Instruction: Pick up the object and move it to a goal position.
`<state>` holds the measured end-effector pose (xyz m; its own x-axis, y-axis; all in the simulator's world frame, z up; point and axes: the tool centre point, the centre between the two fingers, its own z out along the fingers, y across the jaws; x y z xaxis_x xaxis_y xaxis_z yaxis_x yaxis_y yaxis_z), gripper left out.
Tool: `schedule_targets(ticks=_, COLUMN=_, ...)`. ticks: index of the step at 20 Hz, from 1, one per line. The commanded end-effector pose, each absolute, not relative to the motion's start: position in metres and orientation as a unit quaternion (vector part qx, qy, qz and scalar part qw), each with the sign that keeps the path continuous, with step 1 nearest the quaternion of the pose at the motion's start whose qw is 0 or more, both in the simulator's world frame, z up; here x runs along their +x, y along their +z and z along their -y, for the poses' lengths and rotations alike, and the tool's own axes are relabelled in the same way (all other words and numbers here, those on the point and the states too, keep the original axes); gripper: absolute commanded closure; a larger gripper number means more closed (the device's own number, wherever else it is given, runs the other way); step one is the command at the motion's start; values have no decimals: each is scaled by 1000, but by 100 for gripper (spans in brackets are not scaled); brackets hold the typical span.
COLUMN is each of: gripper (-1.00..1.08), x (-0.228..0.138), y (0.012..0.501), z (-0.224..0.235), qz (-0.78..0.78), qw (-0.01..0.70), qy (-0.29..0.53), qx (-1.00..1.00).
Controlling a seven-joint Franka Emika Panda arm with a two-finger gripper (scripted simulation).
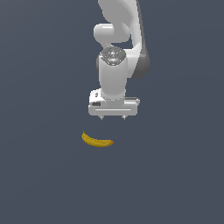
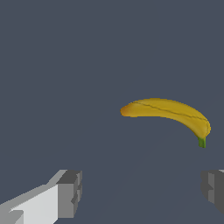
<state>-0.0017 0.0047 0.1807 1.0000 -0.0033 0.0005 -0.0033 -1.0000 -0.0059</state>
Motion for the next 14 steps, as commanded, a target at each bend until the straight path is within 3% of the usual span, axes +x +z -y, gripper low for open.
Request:
schedule_targets(ticks=1, gripper=-92, x=-2, y=181, z=-5, qz=-2, qw=3, qy=0, qx=-1000)
schedule_targets(ticks=14, gripper=-92, x=-4, y=193, z=-13, qz=-5, qw=15, qy=0, qx=-1000)
